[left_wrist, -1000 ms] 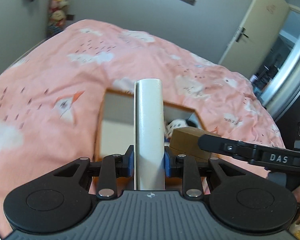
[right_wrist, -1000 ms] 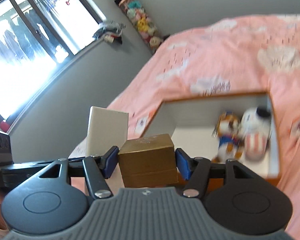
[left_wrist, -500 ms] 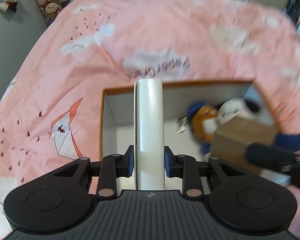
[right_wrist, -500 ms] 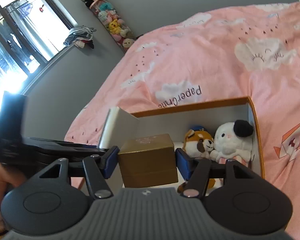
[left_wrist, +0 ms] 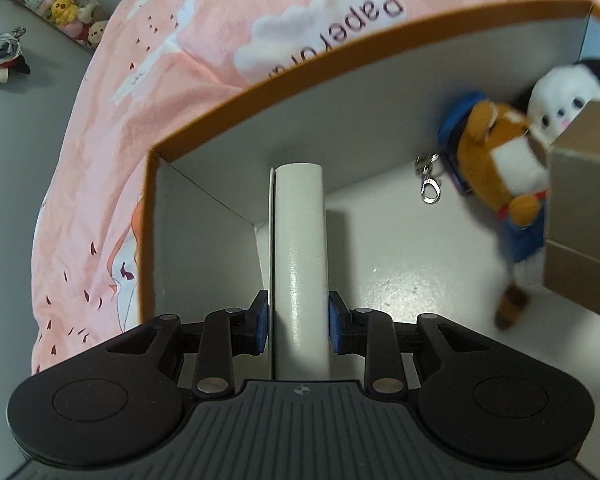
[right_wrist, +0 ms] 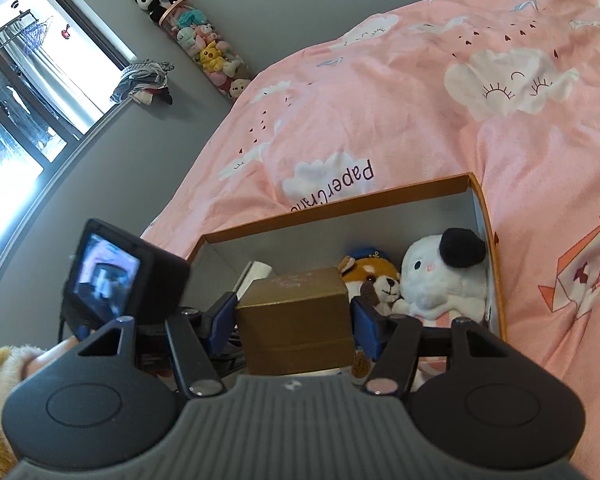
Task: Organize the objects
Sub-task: 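Lower the white box into the orange box with the left gripper and release, then lower the gold box into the orange box with the right gripper and release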
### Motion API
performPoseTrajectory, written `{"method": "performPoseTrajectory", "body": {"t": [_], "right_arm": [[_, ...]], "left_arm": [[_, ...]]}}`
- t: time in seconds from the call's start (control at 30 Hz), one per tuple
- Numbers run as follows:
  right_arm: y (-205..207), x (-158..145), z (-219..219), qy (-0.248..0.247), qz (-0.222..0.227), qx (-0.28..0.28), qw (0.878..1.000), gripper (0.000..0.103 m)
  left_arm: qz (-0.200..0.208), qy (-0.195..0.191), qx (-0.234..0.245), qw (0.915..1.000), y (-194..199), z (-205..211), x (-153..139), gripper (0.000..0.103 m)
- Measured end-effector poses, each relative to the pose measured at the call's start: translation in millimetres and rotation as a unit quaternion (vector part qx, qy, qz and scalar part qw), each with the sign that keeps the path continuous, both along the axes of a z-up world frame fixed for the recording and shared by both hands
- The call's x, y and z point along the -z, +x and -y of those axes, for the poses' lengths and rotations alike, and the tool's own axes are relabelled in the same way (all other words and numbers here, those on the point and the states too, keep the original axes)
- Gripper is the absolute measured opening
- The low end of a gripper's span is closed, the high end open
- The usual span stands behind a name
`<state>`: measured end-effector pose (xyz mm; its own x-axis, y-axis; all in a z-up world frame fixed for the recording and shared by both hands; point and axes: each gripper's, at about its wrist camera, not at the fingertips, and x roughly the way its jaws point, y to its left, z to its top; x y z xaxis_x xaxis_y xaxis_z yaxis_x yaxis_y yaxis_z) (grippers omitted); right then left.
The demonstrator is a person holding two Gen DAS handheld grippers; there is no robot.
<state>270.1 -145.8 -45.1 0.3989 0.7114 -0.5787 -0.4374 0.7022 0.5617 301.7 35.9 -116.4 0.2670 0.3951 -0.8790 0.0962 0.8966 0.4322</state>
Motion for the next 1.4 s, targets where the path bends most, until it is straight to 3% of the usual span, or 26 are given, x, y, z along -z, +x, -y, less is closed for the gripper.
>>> {"method": "performPoseTrajectory", "body": {"t": [0.23,0.37,0.57,0.63,0.87,1.0,1.17,1.4], "right_arm": [[1,6,0,-0.002,-0.004,-0.002,1.0,0.063],[1,7,0,-0.005,-0.004,-0.002,1.0,0.063],[2,9,-1,-0.008,-0.006,0.001,1.0,0.063],[2,9,0,-0.009,-0.007,0.001,1.0,0.063],[2,10,0,-0.01,-0.008,0.003,1.0,0.063],[3,13,0,-0.012,-0.012,0.001,1.0,0.063],[4,16,-2,-0.013,-0.017,-0.004,1.0,0.063],[7,23,-4,-0.006,-0.048,-0.011,0.999,0.063]], "left_arm": [[-0.026,0.017,0.012,0.9994,7,4,3,0.035],[-0.028,-0.03,0.024,0.9989,3,0,-6,0.046],[-0.03,-0.093,0.041,0.9943,-3,-1,-14,0.049],[-0.032,-0.093,0.053,0.9937,-6,5,-13,0.053],[-0.027,-0.069,0.079,0.9941,-2,17,-2,0.047],[-0.025,-0.054,0.06,0.9964,9,12,3,0.047],[-0.008,-0.038,0.042,0.9984,18,2,2,0.037],[-0.001,-0.005,0.087,0.9962,15,2,5,0.039]]}}
